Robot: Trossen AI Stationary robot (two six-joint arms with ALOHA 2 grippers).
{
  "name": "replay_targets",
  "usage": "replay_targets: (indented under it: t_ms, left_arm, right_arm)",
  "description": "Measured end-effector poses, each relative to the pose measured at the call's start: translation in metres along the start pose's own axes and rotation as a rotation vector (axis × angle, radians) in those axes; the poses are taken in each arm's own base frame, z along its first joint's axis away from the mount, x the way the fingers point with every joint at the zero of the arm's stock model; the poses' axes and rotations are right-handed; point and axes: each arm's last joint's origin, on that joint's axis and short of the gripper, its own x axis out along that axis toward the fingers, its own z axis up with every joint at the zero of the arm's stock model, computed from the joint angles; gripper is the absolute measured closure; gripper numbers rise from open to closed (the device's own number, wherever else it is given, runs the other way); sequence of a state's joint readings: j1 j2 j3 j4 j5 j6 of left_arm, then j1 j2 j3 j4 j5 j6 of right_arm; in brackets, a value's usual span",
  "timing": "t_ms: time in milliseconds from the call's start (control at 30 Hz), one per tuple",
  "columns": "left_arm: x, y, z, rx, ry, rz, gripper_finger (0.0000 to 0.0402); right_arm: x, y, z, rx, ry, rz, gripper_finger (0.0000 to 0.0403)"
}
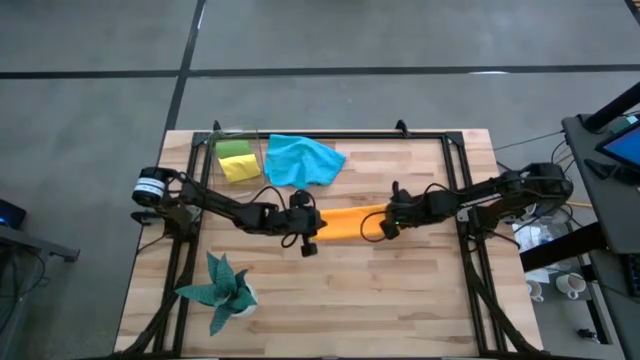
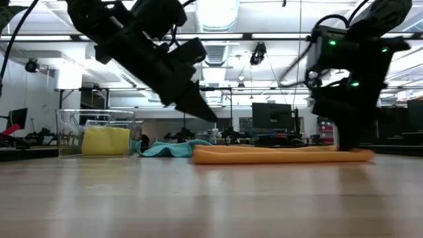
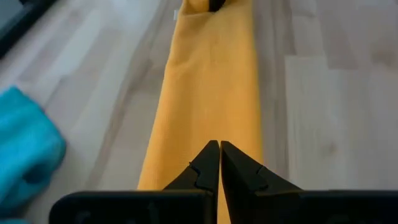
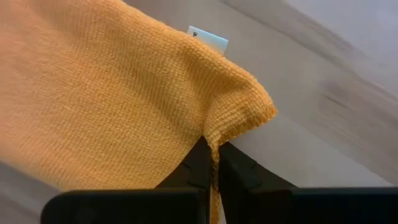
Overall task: Roll microfiber towels into tight, uniform cylinder then place into a basket
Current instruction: Roll the orange microfiber towel
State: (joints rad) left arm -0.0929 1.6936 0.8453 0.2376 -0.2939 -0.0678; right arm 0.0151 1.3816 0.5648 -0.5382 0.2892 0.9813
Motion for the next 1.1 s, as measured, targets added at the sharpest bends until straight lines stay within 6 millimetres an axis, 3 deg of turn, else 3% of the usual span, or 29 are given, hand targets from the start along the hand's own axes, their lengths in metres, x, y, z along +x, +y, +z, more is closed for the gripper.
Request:
replay_targets:
  t_ms: [233,500,733,933,1100]
  left_arm:
    - [0.02,-0.001,0.009,0.042,-0.077,-0.046,0.0402]
    - [0.078,-0.005,0.031,0.114,-0.262,-0.047,0.0402]
    - [0.134,-0.011,0.04,0.154,-0.22,-0.063,0.0402]
    - [0.16,0.002,0.048,0.128,-0.247,-0.029,0.0402]
    - [0.177,0.015,0.042,0.101,-0.228,-0.002,0.0402]
  right_arm:
    - [-0.026,-0.022,-0.006,0.086,0.03,-0.06,0.0393]
    - [-0.035,-0.013,0.004,0.091,-0.021,0.021,0.0394]
    - [-0.039,-0.003,0.012,0.065,-0.079,0.116,0.0394]
    - [-0.04,0.001,0.012,0.052,-0.095,0.153,0.0394]
    - [-0.042,0.004,0.011,0.044,-0.1,0.171,0.0394]
